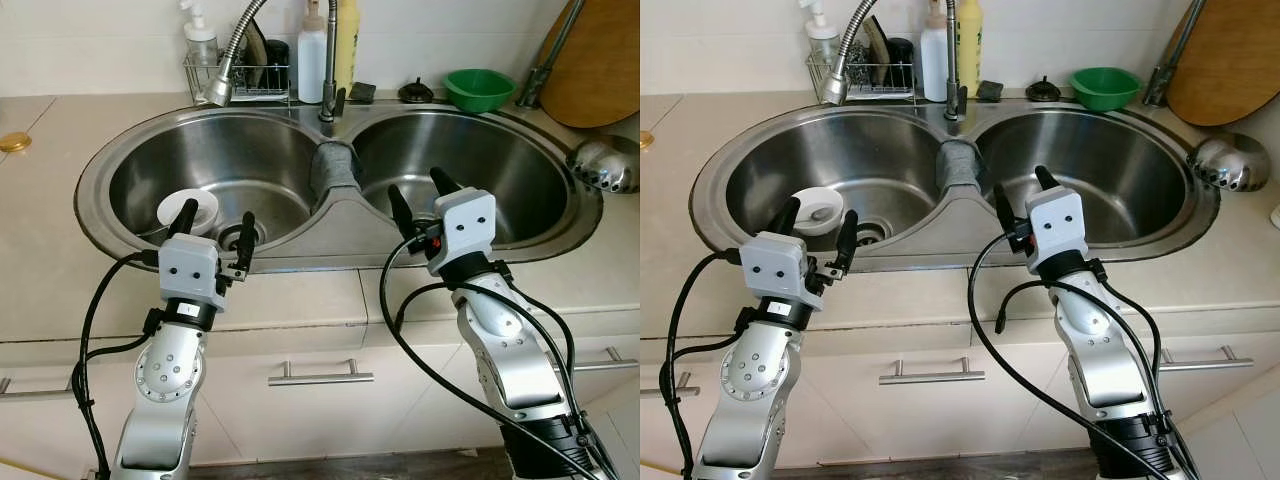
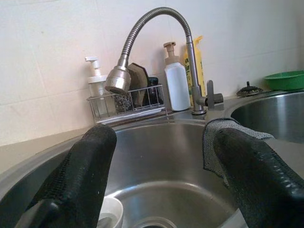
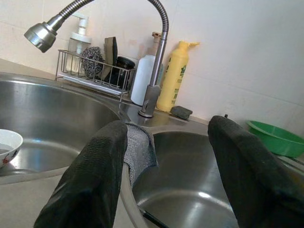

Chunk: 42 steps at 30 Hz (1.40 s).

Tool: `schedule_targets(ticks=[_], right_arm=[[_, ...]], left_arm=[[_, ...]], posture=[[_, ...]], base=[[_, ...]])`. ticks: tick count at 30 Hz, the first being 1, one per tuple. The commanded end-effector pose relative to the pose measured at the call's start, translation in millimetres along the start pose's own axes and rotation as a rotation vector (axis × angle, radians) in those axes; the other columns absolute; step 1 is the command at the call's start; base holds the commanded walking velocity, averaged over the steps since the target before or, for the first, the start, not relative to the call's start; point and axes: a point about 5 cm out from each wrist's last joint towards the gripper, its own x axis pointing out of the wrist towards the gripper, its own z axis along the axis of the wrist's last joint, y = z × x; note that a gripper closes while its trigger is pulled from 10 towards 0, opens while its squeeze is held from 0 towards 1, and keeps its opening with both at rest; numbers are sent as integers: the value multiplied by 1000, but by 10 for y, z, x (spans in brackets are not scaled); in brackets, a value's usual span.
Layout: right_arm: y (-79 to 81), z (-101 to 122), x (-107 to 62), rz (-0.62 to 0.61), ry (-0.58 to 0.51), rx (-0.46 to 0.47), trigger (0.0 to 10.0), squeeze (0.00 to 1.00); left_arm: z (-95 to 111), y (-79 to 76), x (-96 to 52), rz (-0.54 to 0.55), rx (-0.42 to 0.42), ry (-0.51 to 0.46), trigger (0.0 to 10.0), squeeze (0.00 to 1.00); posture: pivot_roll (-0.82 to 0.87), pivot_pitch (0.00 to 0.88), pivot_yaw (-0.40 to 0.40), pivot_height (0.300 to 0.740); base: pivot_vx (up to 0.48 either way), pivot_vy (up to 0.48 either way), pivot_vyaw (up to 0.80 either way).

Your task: Kitchen organization

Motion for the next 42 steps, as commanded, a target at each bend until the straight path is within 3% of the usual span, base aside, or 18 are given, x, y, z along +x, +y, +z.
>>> schedule_targets(ticks=[1,10,34,42], right_arm=[[-25,81,10,-10,-26,19,10000,0],[-2,88,31,-15,-26,30,10000,0],[-16,105,33,-36,-40,22,10000,0],[-44,101,26,-51,-39,16,10000,0]], left_arm=[[13,-17,18,-16,2,-10,10000,0],[20,-13,15,-15,5,-11,10000,0],[33,-24,23,-26,8,-16,10000,0],[45,-31,18,-25,16,-31,10000,0]], posture=[[46,0,-24,740],[49,5,-26,740],[45,18,-28,740],[40,20,-25,740]], base=[[0,0,0],[0,0,0],[0,472,0],[0,69,-400]])
